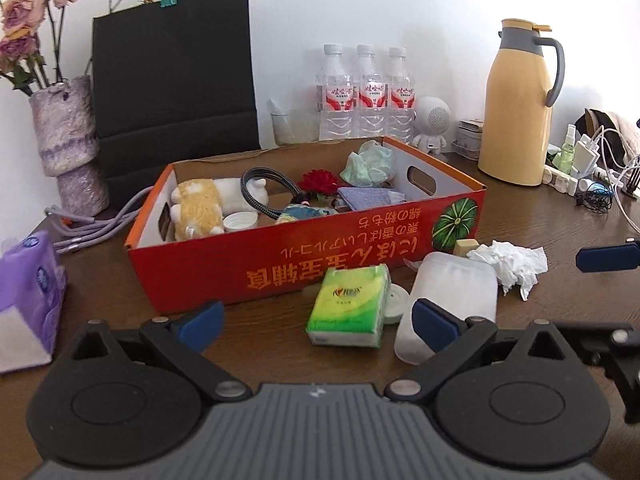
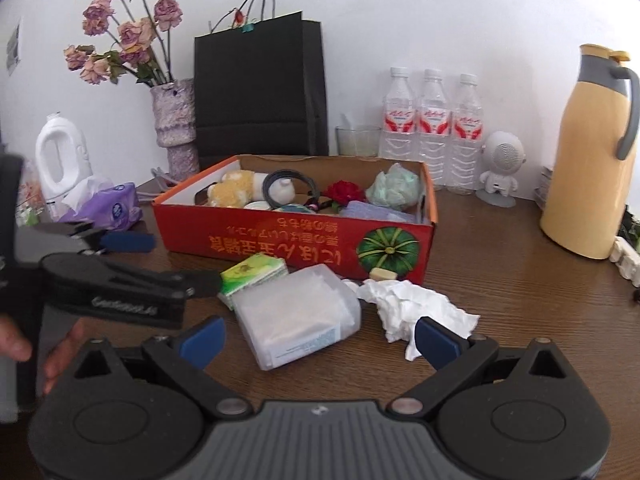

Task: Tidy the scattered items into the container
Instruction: 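Grasp the green tissue pack with the left gripper while the right gripper grasps the clear plastic box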

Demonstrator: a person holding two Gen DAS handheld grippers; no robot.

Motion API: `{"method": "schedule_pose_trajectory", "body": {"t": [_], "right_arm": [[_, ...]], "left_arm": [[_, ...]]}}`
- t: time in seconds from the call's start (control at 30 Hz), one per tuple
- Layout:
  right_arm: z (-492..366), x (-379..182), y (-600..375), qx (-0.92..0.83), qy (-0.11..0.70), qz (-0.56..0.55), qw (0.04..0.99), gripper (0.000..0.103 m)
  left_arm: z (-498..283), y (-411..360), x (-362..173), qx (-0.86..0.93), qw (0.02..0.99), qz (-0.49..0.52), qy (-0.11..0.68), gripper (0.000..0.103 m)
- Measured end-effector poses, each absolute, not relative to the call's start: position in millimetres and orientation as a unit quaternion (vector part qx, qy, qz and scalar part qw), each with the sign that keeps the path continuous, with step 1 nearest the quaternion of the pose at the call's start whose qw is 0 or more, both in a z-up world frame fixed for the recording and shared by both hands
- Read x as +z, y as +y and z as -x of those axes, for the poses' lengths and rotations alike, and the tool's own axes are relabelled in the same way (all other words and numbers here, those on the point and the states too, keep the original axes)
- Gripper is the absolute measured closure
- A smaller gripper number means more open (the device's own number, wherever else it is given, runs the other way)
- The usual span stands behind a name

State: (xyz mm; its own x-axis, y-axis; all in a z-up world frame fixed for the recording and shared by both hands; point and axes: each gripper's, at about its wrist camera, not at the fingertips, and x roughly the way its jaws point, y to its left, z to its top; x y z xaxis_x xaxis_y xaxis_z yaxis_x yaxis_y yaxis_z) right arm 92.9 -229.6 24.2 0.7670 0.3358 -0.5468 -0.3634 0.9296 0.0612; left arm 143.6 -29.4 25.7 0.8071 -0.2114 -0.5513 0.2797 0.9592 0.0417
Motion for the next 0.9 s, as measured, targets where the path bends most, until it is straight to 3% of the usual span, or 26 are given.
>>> {"method": "schedule_pose_trajectory", "body": {"t": [0.1,0.2,0.3,0.33,0.37,0.73,0.9], "right_arm": [[-103,10,-221,0.191,0.311,0.031,0.931,0.002],[-110,-3,-217,0.195,0.338,0.01,0.921,0.002],[-112,-5,-213,0.209,0.342,-0.005,0.916,0.002],[-112,-3,-212,0.213,0.339,-0.009,0.916,0.002],[-114,-2,-211,0.216,0.337,-0.014,0.916,0.002],[-157,-8,-193,0.052,0.384,-0.151,0.909,0.0],[-164,-8,-177,0.005,0.37,-0.133,0.92,0.001]], "left_arm": [[-172,-30,16,-0.152,0.935,-0.053,0.317,0.004],[-187,-35,7,-0.174,0.926,-0.056,0.331,0.014],[-195,-33,1,-0.19,0.917,-0.034,0.35,0.037],[-195,-30,2,-0.193,0.916,-0.02,0.352,0.054],[-194,-27,3,-0.191,0.915,-0.009,0.354,0.057],[-134,23,36,-0.1,0.944,0.067,0.308,0.058],[-117,26,40,-0.095,0.944,0.076,0.306,0.058]]}}
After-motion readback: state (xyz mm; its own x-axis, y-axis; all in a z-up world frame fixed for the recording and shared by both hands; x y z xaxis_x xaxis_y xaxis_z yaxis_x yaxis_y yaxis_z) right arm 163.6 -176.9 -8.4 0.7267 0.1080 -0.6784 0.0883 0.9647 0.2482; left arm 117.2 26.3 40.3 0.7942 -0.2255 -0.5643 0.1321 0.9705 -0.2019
